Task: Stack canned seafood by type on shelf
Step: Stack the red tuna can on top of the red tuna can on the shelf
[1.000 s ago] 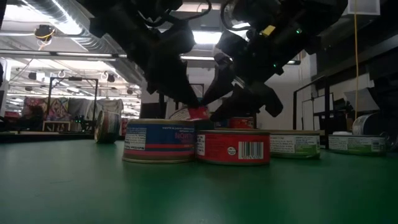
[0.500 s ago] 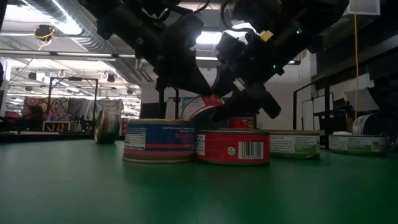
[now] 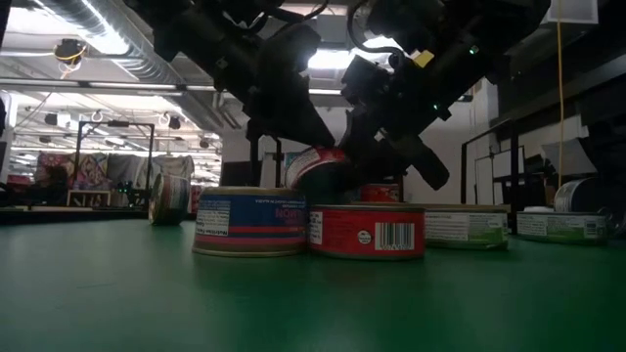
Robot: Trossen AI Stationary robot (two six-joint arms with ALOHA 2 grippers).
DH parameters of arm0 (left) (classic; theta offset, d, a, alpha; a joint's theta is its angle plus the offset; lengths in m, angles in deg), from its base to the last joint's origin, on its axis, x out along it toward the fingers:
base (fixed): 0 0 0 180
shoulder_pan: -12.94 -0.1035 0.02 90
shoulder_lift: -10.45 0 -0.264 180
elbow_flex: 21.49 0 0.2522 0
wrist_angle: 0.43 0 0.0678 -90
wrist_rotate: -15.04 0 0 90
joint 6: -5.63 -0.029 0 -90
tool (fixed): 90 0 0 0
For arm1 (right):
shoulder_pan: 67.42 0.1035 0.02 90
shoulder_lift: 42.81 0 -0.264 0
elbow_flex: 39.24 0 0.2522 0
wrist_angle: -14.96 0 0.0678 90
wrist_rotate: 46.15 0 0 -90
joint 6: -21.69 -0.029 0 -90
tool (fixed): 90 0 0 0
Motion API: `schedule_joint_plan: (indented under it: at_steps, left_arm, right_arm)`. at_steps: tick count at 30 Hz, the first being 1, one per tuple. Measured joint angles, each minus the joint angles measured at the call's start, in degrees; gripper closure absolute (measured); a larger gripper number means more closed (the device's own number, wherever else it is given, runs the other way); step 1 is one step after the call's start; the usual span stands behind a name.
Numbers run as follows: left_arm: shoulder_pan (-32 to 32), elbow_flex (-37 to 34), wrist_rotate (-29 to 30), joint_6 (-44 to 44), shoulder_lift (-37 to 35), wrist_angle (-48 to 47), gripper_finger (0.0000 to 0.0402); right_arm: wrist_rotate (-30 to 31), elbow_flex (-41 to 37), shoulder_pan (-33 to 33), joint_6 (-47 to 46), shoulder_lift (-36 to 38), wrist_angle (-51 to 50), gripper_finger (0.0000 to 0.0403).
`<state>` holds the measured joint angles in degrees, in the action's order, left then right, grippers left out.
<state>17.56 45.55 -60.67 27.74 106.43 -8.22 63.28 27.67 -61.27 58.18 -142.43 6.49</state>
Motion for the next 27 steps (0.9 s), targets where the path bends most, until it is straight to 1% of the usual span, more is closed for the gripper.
schedule_joint_plan:
  at_steps: [3,7,10,12,15,19,22,24,27]
  left_arm:
    - [0.0,0.0,-0.2,-1.3,-0.4,-0.1,0.0358]
    - [0.2,0.0,-0.9,-3.7,-2.2,-0.9,0.0312]
    - [0.2,0.0,-1.1,-7.1,-3.9,-1.1,0.0284]
    - [0.2,0.0,-0.9,-9.5,-4.9,-0.9,0.0272]
    - [0.1,0.0,-0.3,-11.7,-6.7,-1.4,0.0263]
    - [-0.2,0.0,0.0,-13.3,-9.1,-3.0,0.0261]
    - [-0.7,0.0,0.3,-13.7,-10.7,-4.5,0.0261]
    - [-1.1,0.0,0.4,-13.5,-11.2,-5.2,0.026]
    - [-1.5,-0.1,0.5,-13.5,-11.6,-7.0,0.026]
  right_arm:
    - [0.1,0.5,0.3,-1.4,0.1,-1.2,0.0274]
    - [1.6,3.1,1.3,-2.5,1.5,-7.4,0.0273]
    - [4.2,4.1,1.8,-3.6,3.3,-11.4,0.026]
    - [5.7,4.4,2.4,-3.7,5.1,-13.6,0.0254]
    - [9.1,5.0,2.5,-3.8,8.1,-18.2,0.0258]
    - [12.1,5.3,2.4,-5.0,12.2,-24.6,0.0271]
    - [16.4,5.4,2.4,-5.2,14.9,-28.2,0.0267]
    - [20.3,5.4,2.3,-5.0,16.1,-30.4,0.026]
    - [23.9,5.4,0.6,-4.8,17.6,-32.0,0.0257]
